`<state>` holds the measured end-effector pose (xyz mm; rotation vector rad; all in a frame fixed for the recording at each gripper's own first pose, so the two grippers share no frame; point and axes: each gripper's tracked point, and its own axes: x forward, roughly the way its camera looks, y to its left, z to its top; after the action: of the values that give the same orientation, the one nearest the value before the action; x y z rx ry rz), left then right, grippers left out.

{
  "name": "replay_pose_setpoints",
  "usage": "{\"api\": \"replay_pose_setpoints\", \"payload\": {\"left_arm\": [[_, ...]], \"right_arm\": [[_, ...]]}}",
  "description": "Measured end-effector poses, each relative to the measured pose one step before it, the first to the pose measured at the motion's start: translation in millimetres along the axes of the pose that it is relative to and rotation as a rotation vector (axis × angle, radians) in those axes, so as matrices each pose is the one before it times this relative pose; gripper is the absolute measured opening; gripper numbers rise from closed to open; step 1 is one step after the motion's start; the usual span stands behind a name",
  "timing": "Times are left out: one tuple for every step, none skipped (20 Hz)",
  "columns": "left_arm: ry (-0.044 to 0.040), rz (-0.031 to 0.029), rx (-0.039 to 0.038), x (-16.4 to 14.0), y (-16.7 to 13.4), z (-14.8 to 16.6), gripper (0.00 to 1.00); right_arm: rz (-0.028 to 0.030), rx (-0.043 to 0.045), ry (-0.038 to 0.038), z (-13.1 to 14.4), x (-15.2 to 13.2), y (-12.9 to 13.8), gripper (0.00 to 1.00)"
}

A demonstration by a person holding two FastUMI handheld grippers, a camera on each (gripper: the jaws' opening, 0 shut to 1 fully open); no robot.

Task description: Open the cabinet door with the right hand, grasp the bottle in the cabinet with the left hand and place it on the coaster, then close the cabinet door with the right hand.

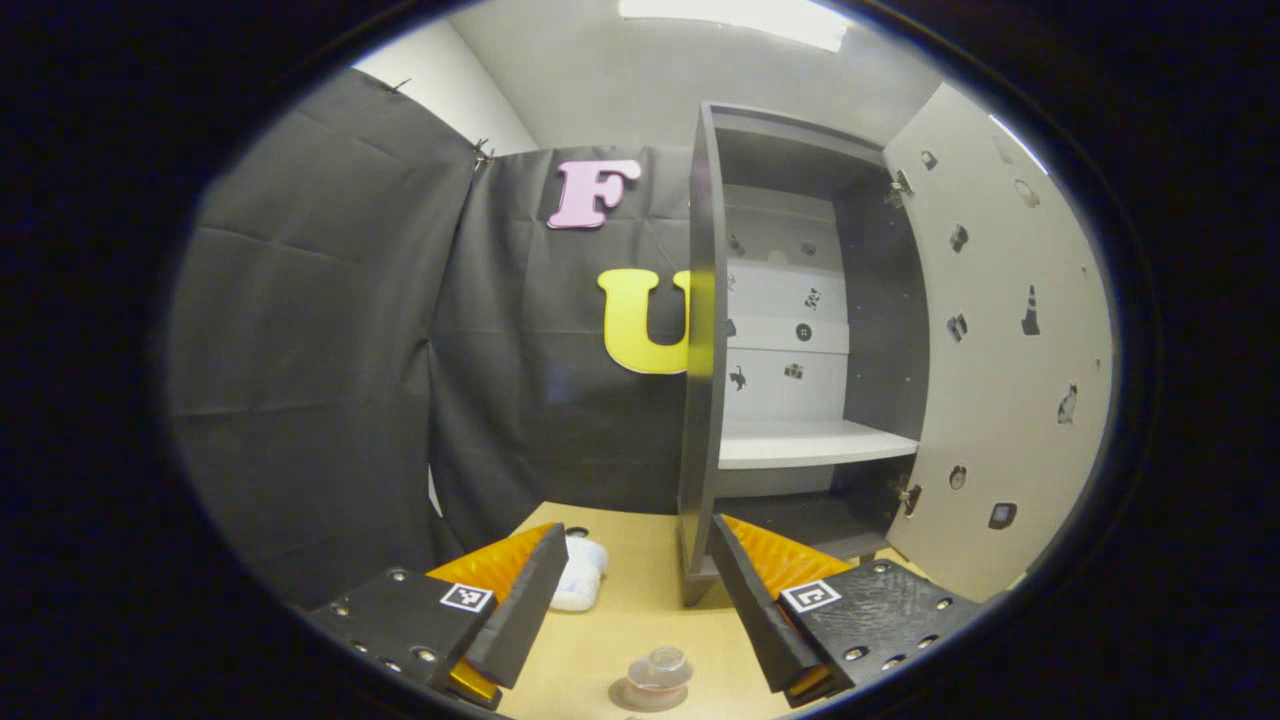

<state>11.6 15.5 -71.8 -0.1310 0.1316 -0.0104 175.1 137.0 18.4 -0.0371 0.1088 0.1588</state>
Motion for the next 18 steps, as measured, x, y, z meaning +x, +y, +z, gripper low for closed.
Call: {"api": "replay_pose_setpoints", "payload": {"left_arm": [[0.00339,0.0008,-0.0025,-0.26,4.39,-0.15,0.87],[0.00131,0.00001,-0.00205,-0.09,3.36,-1.25,0.89],[-0.00086,0.00061,-0.00067,-0.44,3.65,0.2,0.87],[-0.00208,0.00225,0.0008,-0.87,3.81,-0.49,0.87],[-0.00202,0.00395,0.00109,-1.82,5.26,0.01,0.87],[-0.00129,0.00458,-0.00004,-1.57,5.95,-0.67,0.89],[0.00251,0.00499,-0.00196,-1.57,5.12,-1.18,0.89],[0.00195,0.00441,-0.00276,-2.1,5.65,-1.3,0.89],[0.00148,0.00683,-0.00293,-1.65,6.01,-0.7,0.89],[0.00137,0.00655,-0.00297,-0.95,4.85,-1.44,0.89],[0.00304,0.00768,-0.00133,-1.72,5.44,-1.81,0.89],[-0.00043,0.00836,-0.00085,-2.83,6.98,-1.16,0.89],[-0.00001,0.00721,-0.00149,-1.98,5.57,0.26,0.87],[-0.00029,0.00818,-0.00129,-1.77,5.06,-0.45,0.89],[0.00081,0.01033,-0.00203,-3.4,6.84,0.14,0.89],[0.00155,0.00974,-0.00169,-3.77,7.25,-1.26,0.89],[0.00204,0.01258,-0.00285,-3.9,8.6,-0.24,0.89],[0.00089,0.00989,-0.00319,-1.61,5.76,-0.94,0.89]], "right_arm": [[0.02814,-0.00707,-0.00335,0.8,2.02,13.74,0.93],[0.02756,-0.00285,-0.00099,-0.23,2.07,11.65,0.93],[0.01985,-0.00139,-0.00108,0.67,3.59,10.5,0.93],[0.01272,-0.00119,-0.00021,0.32,3.25,7.57,0.93],[0.00902,-0.00114,-0.00056,1.06,2.74,6.71,0.93],[0.00783,0.00048,-0.00317,0.84,2.7,6.0,0.93],[0.01099,0.00076,-0.00107,1.0,3.13,6.59,0.93],[0.01395,0.00198,0.00119,-1.13,3.37,6.83,0.93],[0.01419,0.00286,0.00137,0.01,3.03,7.37,0.93],[0.01401,0.00236,0.00087,-0.1,3.65,5.57,0.93],[0.01063,0.00147,0.00085,-0.01,3.7,5.34,0.93],[0.00795,-0.00053,0.00129,-1.12,4.74,4.21,0.93],[0.00613,-0.00228,-0.00231,0.84,5.14,4.98,0.93],[0.00545,-0.00077,-0.00829,1.88,5.92,3.92,0.93],[0.00934,0.00019,-0.00763,3.35,6.11,5.56,0.93],[0.01213,0.00187,-0.00382,-0.31,5.33,6.35,0.93],[0.01262,0.00388,-0.00098,-0.24,5.7,5.98,0.93],[0.0123,0.00504,-0.00118,0.17,5.45,6.6,0.93]]}}
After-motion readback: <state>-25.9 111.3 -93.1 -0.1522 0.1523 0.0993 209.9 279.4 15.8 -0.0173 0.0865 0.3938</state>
